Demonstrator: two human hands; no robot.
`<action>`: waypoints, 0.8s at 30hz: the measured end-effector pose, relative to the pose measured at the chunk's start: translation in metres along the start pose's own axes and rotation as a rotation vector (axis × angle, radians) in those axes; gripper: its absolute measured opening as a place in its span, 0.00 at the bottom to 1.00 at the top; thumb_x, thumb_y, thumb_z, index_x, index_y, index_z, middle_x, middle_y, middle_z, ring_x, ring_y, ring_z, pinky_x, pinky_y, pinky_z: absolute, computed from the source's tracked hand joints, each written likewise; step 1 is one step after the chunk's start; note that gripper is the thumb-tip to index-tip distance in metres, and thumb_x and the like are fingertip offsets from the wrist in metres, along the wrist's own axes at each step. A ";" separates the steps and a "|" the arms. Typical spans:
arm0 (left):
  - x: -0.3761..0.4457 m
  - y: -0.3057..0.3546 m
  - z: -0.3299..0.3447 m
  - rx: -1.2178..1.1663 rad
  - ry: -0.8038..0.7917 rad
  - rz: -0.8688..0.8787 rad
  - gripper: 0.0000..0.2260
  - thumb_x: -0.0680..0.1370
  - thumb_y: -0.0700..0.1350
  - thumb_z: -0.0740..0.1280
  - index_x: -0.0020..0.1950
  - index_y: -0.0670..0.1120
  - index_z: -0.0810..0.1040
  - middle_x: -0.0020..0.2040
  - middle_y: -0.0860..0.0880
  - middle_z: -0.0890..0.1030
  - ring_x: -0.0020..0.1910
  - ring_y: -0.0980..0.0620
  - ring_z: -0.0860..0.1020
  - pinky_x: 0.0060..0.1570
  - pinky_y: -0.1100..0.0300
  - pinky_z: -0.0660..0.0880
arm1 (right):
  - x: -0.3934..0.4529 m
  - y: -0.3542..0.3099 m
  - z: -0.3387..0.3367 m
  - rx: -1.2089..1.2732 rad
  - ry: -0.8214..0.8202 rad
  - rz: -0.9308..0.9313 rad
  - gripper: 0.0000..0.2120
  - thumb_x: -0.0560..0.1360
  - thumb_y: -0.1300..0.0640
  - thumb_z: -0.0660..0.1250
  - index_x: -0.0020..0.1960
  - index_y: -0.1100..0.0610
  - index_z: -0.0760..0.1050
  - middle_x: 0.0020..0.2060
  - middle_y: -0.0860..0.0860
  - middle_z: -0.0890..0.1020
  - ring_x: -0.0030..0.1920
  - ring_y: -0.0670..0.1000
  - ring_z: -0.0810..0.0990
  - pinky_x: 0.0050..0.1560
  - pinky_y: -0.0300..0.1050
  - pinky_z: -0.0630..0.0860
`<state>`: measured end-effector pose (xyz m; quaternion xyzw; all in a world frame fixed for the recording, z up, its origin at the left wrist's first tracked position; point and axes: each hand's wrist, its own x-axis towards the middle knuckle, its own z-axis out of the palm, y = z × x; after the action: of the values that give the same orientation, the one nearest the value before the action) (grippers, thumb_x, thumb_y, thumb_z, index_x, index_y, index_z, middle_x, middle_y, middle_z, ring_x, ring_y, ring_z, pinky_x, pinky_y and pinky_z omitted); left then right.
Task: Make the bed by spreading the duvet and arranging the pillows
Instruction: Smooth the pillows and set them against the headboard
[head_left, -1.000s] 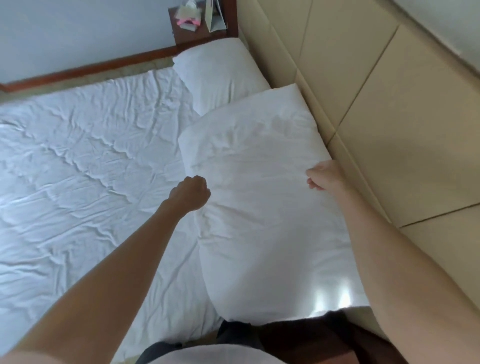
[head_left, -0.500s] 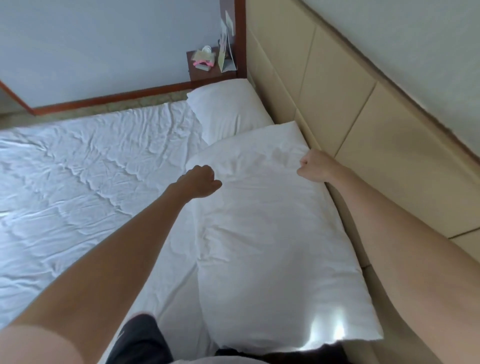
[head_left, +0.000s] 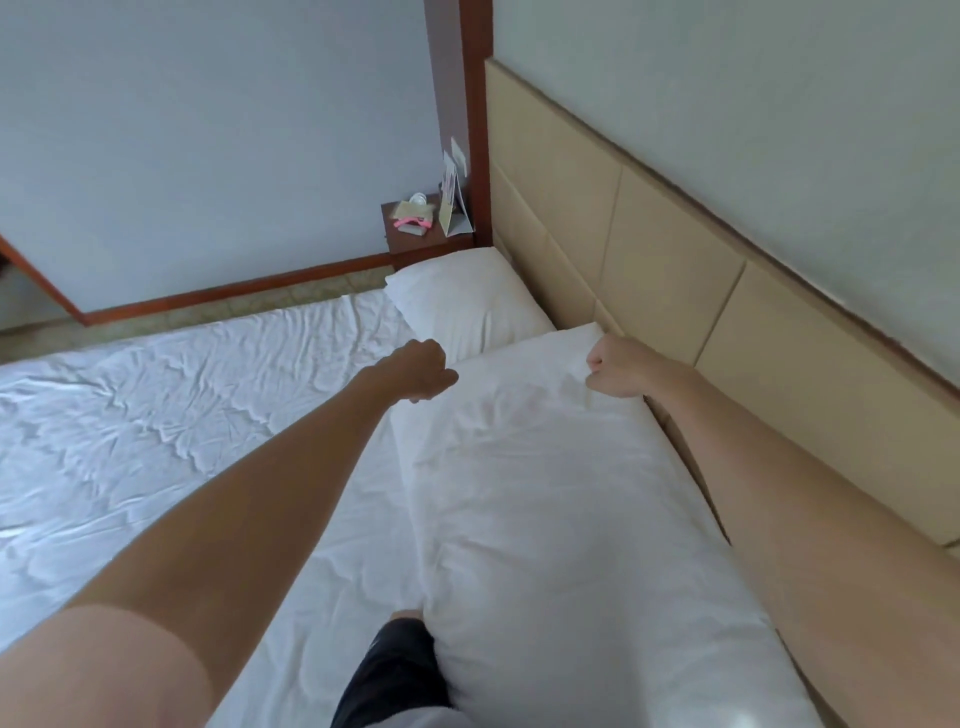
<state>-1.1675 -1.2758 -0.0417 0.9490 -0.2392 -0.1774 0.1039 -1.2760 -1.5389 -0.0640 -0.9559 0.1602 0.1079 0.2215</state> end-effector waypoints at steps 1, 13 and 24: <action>0.007 -0.001 -0.005 -0.008 0.012 0.017 0.13 0.77 0.46 0.61 0.45 0.37 0.78 0.36 0.41 0.84 0.35 0.44 0.83 0.47 0.49 0.81 | 0.003 -0.002 -0.006 -0.009 0.008 0.008 0.16 0.70 0.65 0.60 0.28 0.54 0.59 0.27 0.50 0.62 0.30 0.51 0.60 0.31 0.43 0.55; 0.101 -0.083 -0.021 -0.127 -0.022 0.052 0.12 0.77 0.44 0.61 0.43 0.37 0.78 0.39 0.40 0.84 0.33 0.45 0.83 0.46 0.53 0.81 | 0.116 -0.075 -0.004 -0.035 -0.054 0.038 0.12 0.72 0.60 0.64 0.32 0.55 0.65 0.32 0.52 0.70 0.34 0.52 0.68 0.33 0.42 0.62; 0.267 -0.176 0.045 -0.274 -0.104 -0.042 0.08 0.71 0.51 0.60 0.36 0.48 0.73 0.41 0.44 0.82 0.43 0.44 0.81 0.50 0.49 0.80 | 0.301 -0.077 0.048 -0.001 -0.061 0.171 0.11 0.75 0.45 0.65 0.41 0.51 0.71 0.45 0.51 0.79 0.45 0.52 0.79 0.48 0.49 0.78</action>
<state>-0.8919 -1.2599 -0.2087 0.9202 -0.1980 -0.2592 0.2164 -0.9771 -1.5295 -0.1597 -0.9352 0.2342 0.1554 0.2155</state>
